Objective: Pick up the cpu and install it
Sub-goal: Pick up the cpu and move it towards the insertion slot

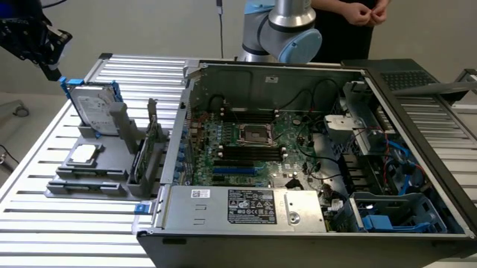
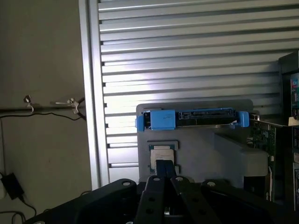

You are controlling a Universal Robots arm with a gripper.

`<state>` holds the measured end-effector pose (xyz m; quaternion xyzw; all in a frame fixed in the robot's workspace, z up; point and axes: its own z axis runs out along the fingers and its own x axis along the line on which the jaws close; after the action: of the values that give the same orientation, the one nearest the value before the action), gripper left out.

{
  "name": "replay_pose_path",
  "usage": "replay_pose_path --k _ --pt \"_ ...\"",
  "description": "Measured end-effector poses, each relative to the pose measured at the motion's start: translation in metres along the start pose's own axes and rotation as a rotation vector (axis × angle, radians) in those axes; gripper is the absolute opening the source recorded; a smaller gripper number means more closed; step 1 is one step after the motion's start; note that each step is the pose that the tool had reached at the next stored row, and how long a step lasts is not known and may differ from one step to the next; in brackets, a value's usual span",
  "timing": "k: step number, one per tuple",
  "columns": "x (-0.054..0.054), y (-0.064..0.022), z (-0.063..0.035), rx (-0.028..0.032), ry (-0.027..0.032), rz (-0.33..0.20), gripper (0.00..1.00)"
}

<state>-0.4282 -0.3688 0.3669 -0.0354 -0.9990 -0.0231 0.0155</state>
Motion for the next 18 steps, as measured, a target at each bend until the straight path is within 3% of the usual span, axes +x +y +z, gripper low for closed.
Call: replay_pose_path --k 9,12,13,15,17,18 --pt "0.0 0.0 0.0 0.0 0.0 0.0 0.12" --pt "0.0 0.0 0.0 0.0 0.0 0.0 0.3" --pt "0.0 0.0 0.0 0.0 0.0 0.0 0.3" --pt "-0.0001 0.0 0.0005 0.0006 0.0 0.0 0.42" --pt "0.0 -0.0003 0.0024 0.0011 -0.0002 0.0 0.42" --pt "0.0 -0.0005 0.004 0.0014 -0.0001 0.0 0.48"
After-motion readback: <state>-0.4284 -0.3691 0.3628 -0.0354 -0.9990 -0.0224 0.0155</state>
